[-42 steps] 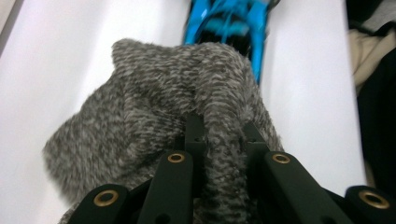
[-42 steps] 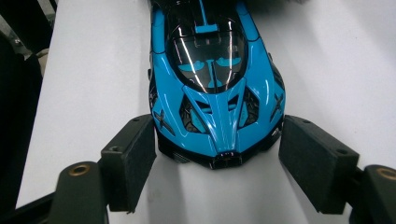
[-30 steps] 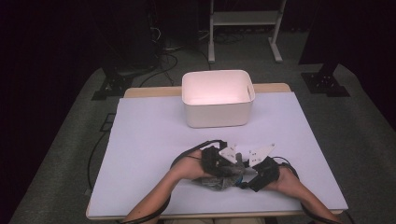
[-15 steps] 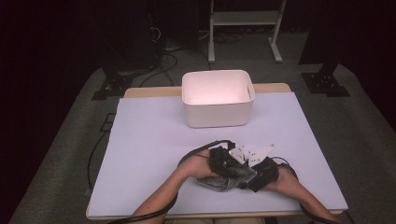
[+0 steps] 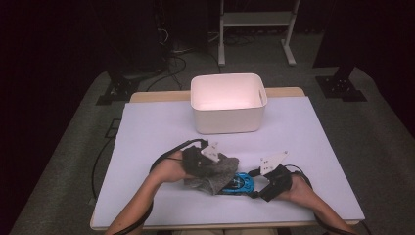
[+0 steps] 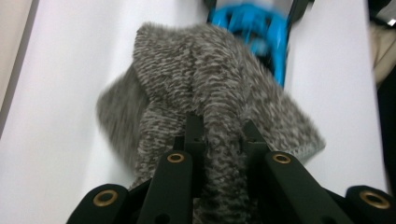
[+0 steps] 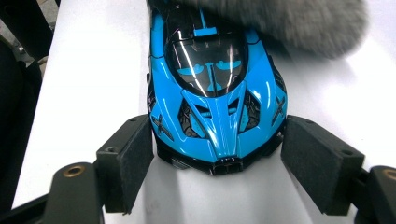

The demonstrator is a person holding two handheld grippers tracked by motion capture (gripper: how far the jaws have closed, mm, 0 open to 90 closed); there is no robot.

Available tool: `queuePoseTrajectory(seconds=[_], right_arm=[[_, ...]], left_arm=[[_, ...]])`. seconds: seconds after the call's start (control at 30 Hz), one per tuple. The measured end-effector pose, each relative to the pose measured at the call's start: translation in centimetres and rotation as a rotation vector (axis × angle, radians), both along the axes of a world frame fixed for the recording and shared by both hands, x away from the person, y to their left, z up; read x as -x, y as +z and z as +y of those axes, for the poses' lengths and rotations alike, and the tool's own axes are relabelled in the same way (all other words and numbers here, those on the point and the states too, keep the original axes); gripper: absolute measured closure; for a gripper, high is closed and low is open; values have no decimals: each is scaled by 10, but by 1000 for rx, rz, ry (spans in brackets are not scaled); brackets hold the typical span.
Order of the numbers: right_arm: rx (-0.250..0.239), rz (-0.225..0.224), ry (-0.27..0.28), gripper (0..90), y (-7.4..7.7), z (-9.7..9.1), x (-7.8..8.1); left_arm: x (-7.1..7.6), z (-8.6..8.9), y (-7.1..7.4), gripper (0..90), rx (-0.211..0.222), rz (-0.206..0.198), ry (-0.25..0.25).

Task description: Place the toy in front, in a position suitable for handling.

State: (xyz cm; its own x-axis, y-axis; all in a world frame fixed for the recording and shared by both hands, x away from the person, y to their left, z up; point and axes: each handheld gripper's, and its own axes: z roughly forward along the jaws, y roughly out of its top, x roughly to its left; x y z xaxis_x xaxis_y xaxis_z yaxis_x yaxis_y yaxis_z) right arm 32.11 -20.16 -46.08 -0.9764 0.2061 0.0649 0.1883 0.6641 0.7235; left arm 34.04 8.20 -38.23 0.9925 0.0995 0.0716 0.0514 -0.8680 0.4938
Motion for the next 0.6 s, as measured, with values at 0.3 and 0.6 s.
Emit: queuePoseTrajectory(seconds=[0.3, 0.6], right_arm=[[-8, 1, -4, 218, 0, 2, -1], [13, -16, 0, 205, 0, 9, -2]], left_arm=[[2, 33, -8, 786, 43, 37, 38], [0, -19, -11, 786, 50, 55, -67]])
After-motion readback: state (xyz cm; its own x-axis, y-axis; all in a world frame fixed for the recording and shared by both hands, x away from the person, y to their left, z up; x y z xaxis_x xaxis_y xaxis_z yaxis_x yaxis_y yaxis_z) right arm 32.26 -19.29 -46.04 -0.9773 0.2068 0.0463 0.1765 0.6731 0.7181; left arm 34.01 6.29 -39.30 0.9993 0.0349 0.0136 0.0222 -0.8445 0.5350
